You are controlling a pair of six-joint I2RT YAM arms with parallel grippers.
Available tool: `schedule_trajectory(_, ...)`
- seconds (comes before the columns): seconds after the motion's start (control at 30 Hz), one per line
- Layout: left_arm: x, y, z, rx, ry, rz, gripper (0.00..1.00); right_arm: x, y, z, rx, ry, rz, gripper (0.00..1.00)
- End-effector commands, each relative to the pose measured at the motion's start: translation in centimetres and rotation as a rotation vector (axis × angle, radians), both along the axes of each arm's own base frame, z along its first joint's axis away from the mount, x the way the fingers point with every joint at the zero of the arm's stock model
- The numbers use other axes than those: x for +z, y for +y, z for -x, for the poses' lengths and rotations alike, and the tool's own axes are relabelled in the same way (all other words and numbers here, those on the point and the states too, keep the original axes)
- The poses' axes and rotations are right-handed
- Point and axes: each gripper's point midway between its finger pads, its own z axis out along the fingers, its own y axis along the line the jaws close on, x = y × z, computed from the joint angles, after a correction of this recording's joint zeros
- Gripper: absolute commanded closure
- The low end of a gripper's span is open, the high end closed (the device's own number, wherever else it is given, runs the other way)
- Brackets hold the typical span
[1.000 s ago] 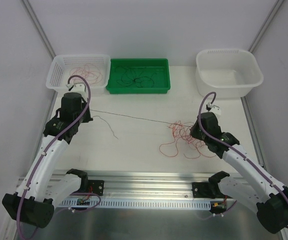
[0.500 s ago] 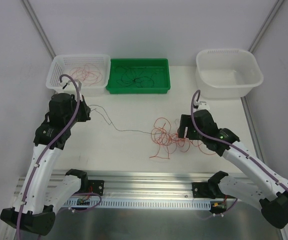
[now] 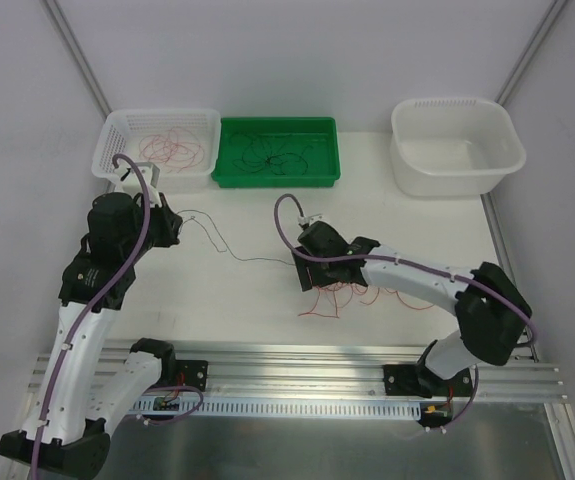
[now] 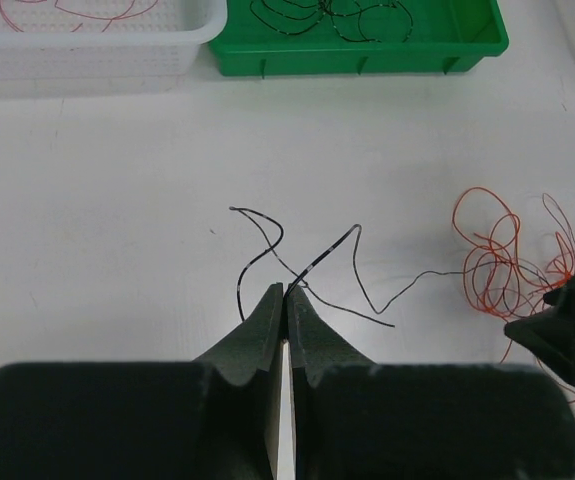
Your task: Untangle the cables
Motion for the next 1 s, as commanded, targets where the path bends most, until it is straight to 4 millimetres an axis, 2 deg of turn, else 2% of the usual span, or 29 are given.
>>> schedule_trajectory(0.0,1.9,-0.1,0.7,-0.017,-0.047,0.013,1.0,-1.1,2.0,-1.4,-0.008,-0.004,0.012,0.3)
schedule_trajectory(0.07,2.2,-0.1,0.9,-0.016,-0.055,0.013,1.0,-2.9,2.4,-1.8,-0.009,0.007,0.044,0.33)
schedule_trajectory(0.2,2.5,0.0,1.3,-0.017,-0.064,0.008,1.0,-5.3,2.5,-2.3,-0.017,0.026,0.089,0.37)
schedule_trajectory(0.33,2.8,0.2,1.5,-0.015,-0.072,0.007,1.0,-7.1,2.8,-2.4,-0.017,0.041,0.102,0.43)
schedule_trajectory(0.4,2.8,0.3,1.6,-0.01,-0.075,0.002,1.0,-7.8,2.3,-2.4,-0.027,0.044,0.13,0.48)
schedule_trajectory(0.5,2.8,0.9,1.6,0.017,-0.078,-0.019,1.0,-8.7,0.7,-2.4,-0.054,0.038,0.194,0.67)
schedule_trajectory(0.53,2.8,1.2,1.6,0.028,-0.077,-0.029,1.0,-8.2,0.1,-2.6,-0.067,0.016,0.204,0.79)
schedule_trajectory(0.67,2.1,3.1,1.4,0.119,-0.063,-0.092,1.0,-6.5,-3.2,-2.4,-0.115,-0.018,0.215,0.99)
schedule_trajectory(0.7,1.9,4.0,1.3,0.167,-0.059,-0.113,1.0,-5.7,-4.7,-3.0,-0.161,-0.03,0.209,0.99)
schedule_trajectory(0.73,1.9,4.5,1.2,0.19,-0.057,-0.122,1.0,-5.9,-6.4,-2.6,-0.182,-0.022,0.222,0.99)
schedule_trajectory(0.77,1.6,4.9,1.1,0.213,-0.05,-0.13,1.0,-3.9,-7.4,-2.9,-0.21,-0.052,0.182,0.99)
schedule_trajectory(0.8,1.5,5.3,1.1,0.237,-0.047,-0.141,1.0,-3.4,-9.5,-3.6,-0.273,-0.051,0.173,0.99)
schedule_trajectory(0.83,1.3,6.0,1.0,0.276,-0.042,-0.161,1.0,-3.3,-11.3,-3.3,-0.301,-0.039,0.186,0.99)
schedule_trajectory(0.87,1.2,6.6,0.9,0.302,-0.038,-0.177,1.0,-1.1,-12.4,-3.7,-0.341,-0.085,0.14,0.99)
schedule_trajectory(0.9,1.0,7.0,0.8,0.321,-0.029,-0.193,1.0,-0.2,-14.5,-4.3,-0.412,-0.092,0.127,0.99)
schedule_trajectory(0.97,0.8,8.2,0.8,0.382,-0.018,-0.235,1.0,1.8,-16.8,-4.2,-0.477,-0.114,0.103,0.99)
